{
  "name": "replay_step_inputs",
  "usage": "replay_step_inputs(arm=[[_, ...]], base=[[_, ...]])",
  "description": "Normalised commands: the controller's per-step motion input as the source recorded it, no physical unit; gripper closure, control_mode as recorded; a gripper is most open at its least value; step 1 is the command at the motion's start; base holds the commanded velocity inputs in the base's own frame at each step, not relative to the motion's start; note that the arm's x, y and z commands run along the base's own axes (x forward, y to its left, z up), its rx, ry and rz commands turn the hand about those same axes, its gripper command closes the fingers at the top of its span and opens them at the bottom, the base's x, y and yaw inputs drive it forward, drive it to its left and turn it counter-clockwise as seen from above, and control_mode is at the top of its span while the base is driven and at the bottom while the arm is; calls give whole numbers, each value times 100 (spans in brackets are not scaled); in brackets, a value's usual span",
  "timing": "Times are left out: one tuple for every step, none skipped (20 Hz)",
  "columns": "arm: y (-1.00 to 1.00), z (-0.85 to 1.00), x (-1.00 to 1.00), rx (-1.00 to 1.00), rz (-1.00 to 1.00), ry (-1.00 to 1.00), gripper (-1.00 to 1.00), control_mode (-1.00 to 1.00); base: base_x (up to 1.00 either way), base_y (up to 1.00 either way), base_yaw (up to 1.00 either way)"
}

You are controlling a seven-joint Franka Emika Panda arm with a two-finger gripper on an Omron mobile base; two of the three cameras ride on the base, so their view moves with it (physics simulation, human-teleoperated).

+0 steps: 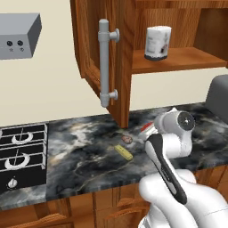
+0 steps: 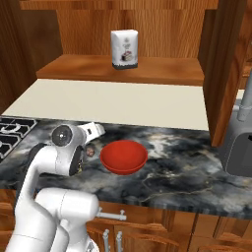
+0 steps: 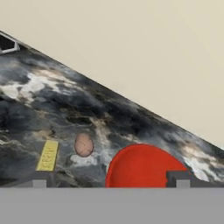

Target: Pick the egg and butter from the fridge and place them by the bowl for mixing.

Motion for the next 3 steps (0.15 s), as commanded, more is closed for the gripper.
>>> replay_step_inputs(arm=[[0,5,-89,0,0,-40,-100,-100],[24,15,-100,-1,7,-68,-100,-100],[11,0,-100,0,5,-79,-100,-100]], base=[[0,0,0],[0,0,0],[0,0,0]])
